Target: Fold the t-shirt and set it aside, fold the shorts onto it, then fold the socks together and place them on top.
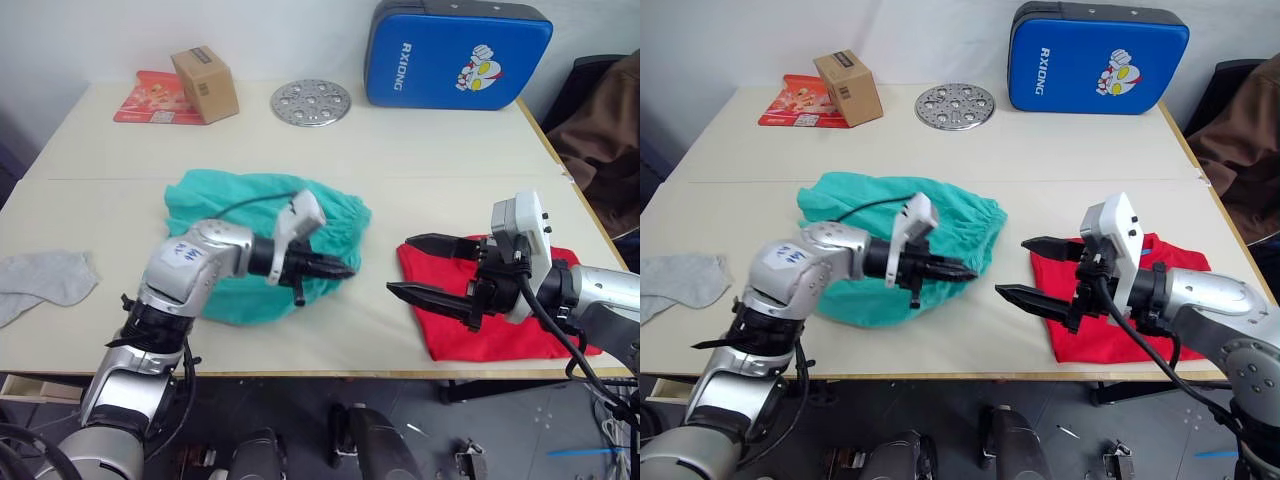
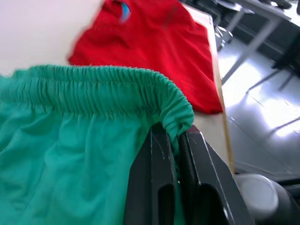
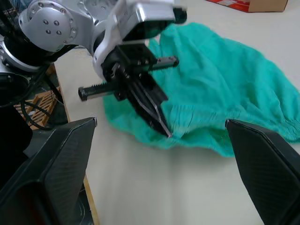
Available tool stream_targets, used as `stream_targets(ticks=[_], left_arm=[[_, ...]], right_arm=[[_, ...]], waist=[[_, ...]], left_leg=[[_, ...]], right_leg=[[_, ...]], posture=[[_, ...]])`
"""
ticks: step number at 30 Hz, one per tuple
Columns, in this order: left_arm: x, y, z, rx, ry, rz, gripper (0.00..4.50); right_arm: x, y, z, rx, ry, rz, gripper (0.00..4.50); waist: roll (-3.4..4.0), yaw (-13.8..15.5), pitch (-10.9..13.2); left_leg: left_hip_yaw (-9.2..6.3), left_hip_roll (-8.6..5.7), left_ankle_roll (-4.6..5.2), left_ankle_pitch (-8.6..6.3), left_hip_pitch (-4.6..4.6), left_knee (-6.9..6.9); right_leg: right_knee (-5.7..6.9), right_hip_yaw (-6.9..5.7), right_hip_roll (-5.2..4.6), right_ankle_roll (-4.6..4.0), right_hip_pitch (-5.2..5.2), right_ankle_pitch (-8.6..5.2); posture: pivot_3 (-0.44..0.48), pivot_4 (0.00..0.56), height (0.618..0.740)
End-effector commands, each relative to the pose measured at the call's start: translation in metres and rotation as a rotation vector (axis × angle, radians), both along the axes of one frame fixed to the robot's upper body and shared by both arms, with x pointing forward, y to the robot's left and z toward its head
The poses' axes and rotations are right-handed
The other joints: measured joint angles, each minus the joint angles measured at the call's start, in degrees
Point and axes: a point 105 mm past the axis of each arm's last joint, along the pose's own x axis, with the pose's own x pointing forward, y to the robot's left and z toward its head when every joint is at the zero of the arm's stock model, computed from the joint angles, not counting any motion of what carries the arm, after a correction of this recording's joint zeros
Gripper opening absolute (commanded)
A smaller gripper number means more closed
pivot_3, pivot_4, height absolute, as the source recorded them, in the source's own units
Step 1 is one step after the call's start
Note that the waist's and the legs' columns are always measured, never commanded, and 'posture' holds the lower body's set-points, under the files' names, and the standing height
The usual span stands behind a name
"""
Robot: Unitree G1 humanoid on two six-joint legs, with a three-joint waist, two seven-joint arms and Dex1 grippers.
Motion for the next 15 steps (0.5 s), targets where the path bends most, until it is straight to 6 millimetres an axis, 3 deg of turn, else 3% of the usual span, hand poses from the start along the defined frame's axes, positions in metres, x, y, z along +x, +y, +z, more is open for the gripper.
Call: stream_targets(ticks=[1, 8, 12, 14, 15], left_arm=[[0.004, -0.004, -0.004, 0.020, -0.009, 0.022, 0.30], [-0.004, 0.007, 0.024, -0.080, 0.029, -0.029, 2.46], [-0.006, 0.032, 0.045, -0.102, -0.012, -0.022, 3.84], [0.003, 0.050, 0.055, -0.094, -0.123, 0.048, 4.47], [0.009, 0.063, 0.053, -0.052, -0.189, 0.094, 4.47]], right_arm=[[-0.006, 0.003, 0.000, -0.040, -0.043, 0.019, 4.50], [-0.004, 0.003, -0.013, -0.094, -0.042, 0.006, 4.50], [0.000, 0.004, -0.021, -0.141, -0.057, 0.004, 4.50], [0.003, 0.006, -0.029, -0.200, -0.073, 0.024, 4.50], [0.004, 0.007, -0.033, -0.222, -0.080, 0.036, 4.50]], waist=[[-0.01, -0.06, 0.01], [-0.01, -0.05, 0.01], [-0.01, -0.12, 0.01], [-0.01, -0.06, 0.01], [-0.01, -0.06, 0.01]], left_leg=[[-0.02, 0.00, 0.00, 0.00, -0.03, 0.00], [-0.08, 0.00, 0.02, -0.01, -0.10, -0.01], [-0.09, 0.01, 0.02, -0.01, -0.10, -0.03], [-0.09, 0.01, 0.02, -0.01, -0.09, -0.05], [-0.09, 0.01, 0.02, -0.01, -0.10, -0.06]], right_leg=[[0.00, -0.01, 0.00, 0.01, -0.01, 0.00], [-0.02, -0.06, 0.00, 0.02, -0.05, -0.01], [-0.03, -0.06, 0.01, 0.03, -0.05, -0.02], [-0.04, -0.07, 0.01, 0.04, -0.05, -0.02], [-0.06, -0.07, 0.01, 0.04, -0.05, -0.03]], posture=[[0.000, 0.150, 0.740], [0.000, 0.150, 0.740], [0.000, 0.150, 0.740], [0.000, 0.150, 0.740], [0.000, 0.150, 0.740]])
